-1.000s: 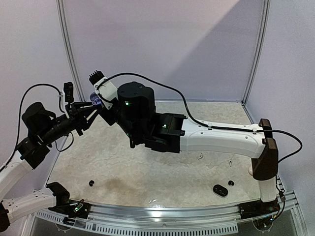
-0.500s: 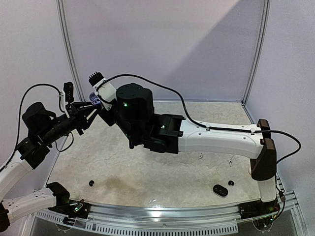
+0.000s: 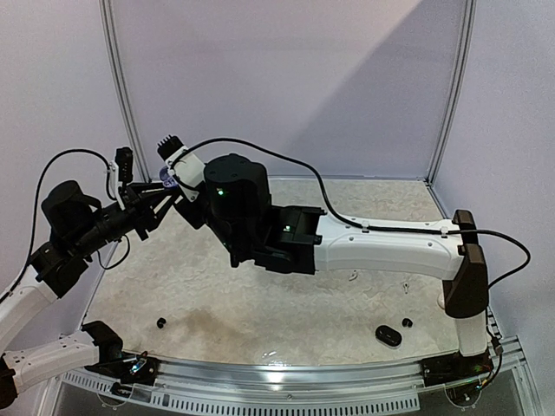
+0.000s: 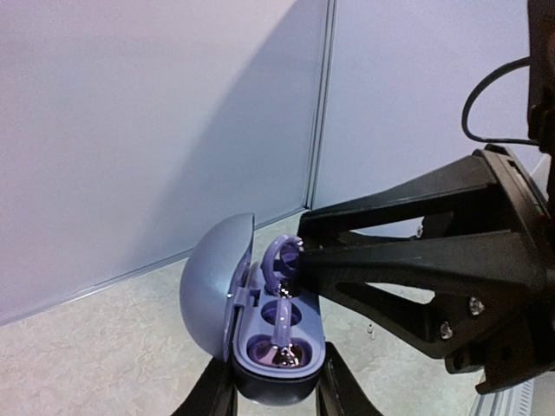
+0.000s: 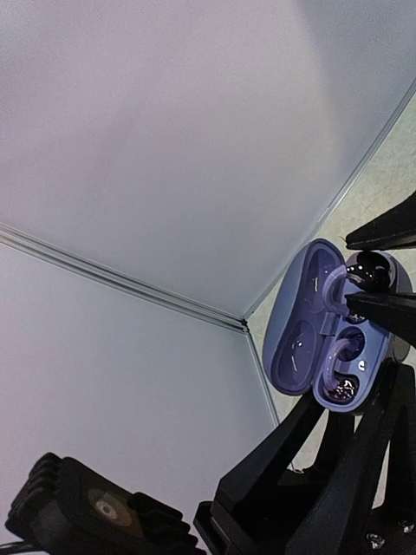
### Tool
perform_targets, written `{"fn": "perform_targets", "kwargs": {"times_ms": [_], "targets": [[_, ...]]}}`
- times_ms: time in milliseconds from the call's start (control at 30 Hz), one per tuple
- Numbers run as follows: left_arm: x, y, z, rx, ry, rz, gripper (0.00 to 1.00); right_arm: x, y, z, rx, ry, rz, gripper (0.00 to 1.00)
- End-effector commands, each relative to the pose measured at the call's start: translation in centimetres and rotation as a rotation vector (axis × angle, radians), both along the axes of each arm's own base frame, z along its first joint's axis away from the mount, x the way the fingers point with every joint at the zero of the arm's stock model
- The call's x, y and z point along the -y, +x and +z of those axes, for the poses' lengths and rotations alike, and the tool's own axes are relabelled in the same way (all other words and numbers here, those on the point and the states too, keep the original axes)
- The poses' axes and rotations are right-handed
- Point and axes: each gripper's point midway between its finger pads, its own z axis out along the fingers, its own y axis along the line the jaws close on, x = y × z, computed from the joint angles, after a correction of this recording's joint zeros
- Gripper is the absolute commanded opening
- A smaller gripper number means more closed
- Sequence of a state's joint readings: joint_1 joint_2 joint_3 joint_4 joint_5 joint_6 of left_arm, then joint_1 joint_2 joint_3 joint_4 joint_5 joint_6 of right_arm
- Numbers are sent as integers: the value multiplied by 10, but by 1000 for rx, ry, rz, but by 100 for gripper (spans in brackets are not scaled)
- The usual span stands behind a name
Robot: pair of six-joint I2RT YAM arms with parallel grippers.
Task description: Insert the wireless bluetooth earbuds into the charging case
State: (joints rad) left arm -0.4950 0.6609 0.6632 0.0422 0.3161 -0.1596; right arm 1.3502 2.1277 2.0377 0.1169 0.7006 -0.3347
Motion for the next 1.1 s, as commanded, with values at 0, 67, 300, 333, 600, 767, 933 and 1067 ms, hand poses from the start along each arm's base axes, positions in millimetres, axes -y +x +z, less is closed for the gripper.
{"fn": "perform_targets", "kwargs": {"times_ms": [0, 67, 300, 333, 600, 767, 933, 1067], "targets": [[-1, -7, 25, 85, -29, -4, 0, 3, -4, -9, -24, -41, 14, 18], [-1, -7, 25, 86, -29, -3, 0, 6, -2, -9, -26, -45, 7, 20], [-1, -7, 22, 84, -20, -4, 0, 13, 0, -6, -40, -40, 2, 25], [-1, -7, 22, 83, -20, -5, 0, 13, 1, -6, -43, -40, 2, 26], [-1, -5, 15, 68, 1, 3, 0, 16, -13, 10, -60, -33, 130, 39], [0, -6, 11, 67, 18, -7, 0, 31, -17, 27, -88, -9, 174, 45], [6, -10, 5, 76, 47, -51, 0, 42, -25, 41, -103, 8, 237, 46], [15, -19, 0, 107, 95, -125, 0, 45, -30, 47, -179, 47, 339, 36]]}}
